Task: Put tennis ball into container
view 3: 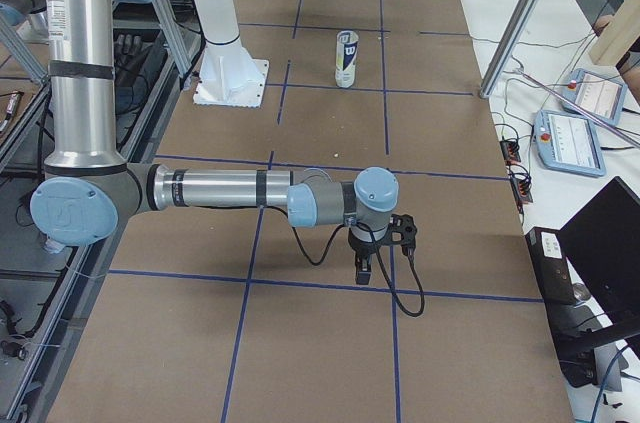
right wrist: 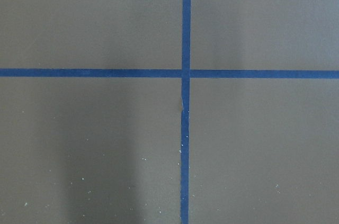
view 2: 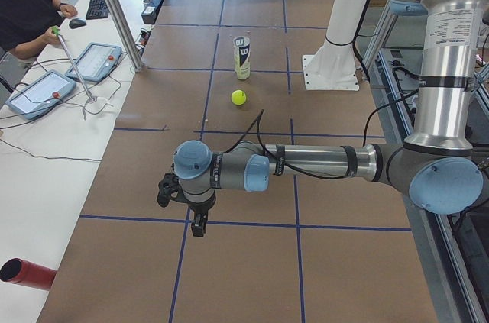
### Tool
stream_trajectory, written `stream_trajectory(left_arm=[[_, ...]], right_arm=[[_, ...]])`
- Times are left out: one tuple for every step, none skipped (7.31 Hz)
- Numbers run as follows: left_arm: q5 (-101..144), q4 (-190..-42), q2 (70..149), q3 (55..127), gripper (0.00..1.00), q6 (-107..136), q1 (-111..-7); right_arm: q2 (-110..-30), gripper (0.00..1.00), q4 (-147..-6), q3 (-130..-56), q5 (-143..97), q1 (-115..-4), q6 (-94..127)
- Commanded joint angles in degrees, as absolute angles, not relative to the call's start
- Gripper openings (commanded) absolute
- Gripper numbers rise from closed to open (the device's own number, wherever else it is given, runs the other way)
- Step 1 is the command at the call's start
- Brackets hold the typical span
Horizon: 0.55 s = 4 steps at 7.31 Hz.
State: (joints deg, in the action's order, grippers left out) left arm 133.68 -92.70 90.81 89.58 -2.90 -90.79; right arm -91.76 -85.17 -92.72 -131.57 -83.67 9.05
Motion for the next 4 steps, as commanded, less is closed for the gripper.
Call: stream_trajectory(left_arm=[[133.68,-92.64,90.70,89.65,1.00,-2.90,-90.79],[133.59,-92.90,90.96,89.47,1.00,-2.90,-90.79],[133.16,-92.55,92.88,91.04,1.00,-2.73,-90.62],[133.24,-90.11,93.94,94.80,1.00,-1.33,-90.35]], right_arm=[[-91.76,1.00,-85.17,-92.72,-131.57,-83.67,9.05],[-91.76,1.00,-85.17,-92.72,-131.57,-83.67,9.05],[-91.76,1.00,-85.17,-92.72,-131.57,-83.67,9.05],[-91.76,1.00,-85.17,-92.72,-131.57,-83.67,9.05]])
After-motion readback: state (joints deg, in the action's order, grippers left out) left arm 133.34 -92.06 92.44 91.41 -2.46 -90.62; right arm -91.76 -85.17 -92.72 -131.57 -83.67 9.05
